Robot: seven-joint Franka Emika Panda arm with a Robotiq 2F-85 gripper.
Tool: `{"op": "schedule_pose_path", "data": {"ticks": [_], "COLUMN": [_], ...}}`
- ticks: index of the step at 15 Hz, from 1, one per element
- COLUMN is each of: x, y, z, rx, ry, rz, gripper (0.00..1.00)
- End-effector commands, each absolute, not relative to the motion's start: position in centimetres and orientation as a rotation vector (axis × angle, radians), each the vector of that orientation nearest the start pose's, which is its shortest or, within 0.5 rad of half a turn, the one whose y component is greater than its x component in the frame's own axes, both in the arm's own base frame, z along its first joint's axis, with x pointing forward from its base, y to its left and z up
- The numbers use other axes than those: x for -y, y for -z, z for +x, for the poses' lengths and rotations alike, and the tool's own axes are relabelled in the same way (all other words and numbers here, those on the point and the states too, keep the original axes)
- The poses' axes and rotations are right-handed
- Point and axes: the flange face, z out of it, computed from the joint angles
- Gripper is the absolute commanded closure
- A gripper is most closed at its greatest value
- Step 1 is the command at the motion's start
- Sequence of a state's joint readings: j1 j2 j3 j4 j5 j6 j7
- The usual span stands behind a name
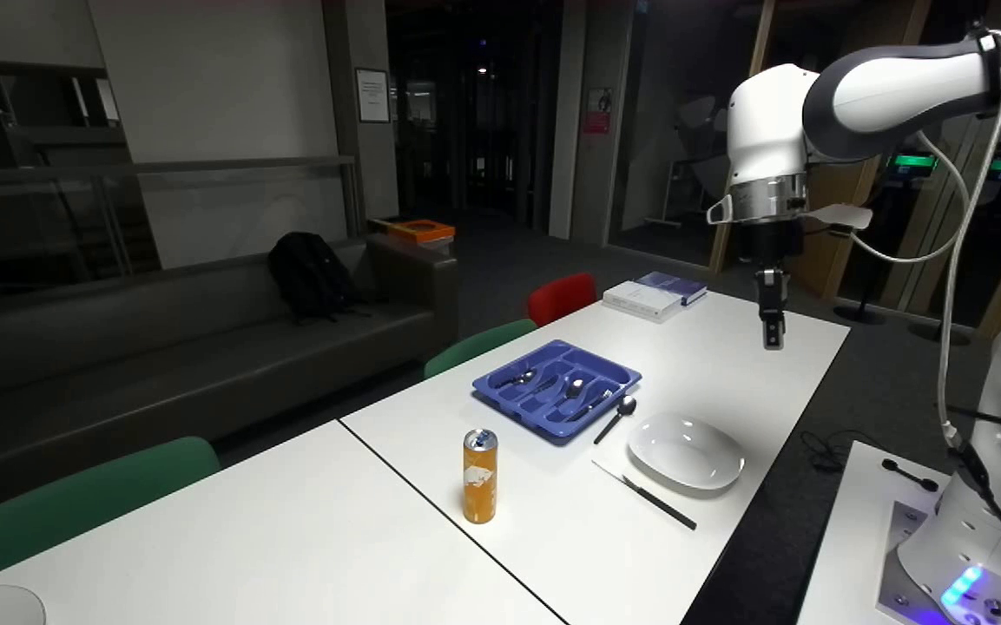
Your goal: Remove a fork from the tray
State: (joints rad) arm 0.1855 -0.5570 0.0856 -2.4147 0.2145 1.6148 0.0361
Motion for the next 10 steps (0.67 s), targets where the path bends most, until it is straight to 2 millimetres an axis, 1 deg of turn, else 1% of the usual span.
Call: {"op": "schedule_pose_path", "data": {"ticks": [1,7,10], "x": [-11.9,-11.9,-12.0], "y": [-49.1,-49.3,-50.9], "z": [33.6,33.7,35.0], "rx": [0.27,0.262,0.154], "ry": [-0.399,-0.405,-0.35], "rz": [-2.974,-2.97,-2.95], "gripper": [0.0,0.0,0.0]}}
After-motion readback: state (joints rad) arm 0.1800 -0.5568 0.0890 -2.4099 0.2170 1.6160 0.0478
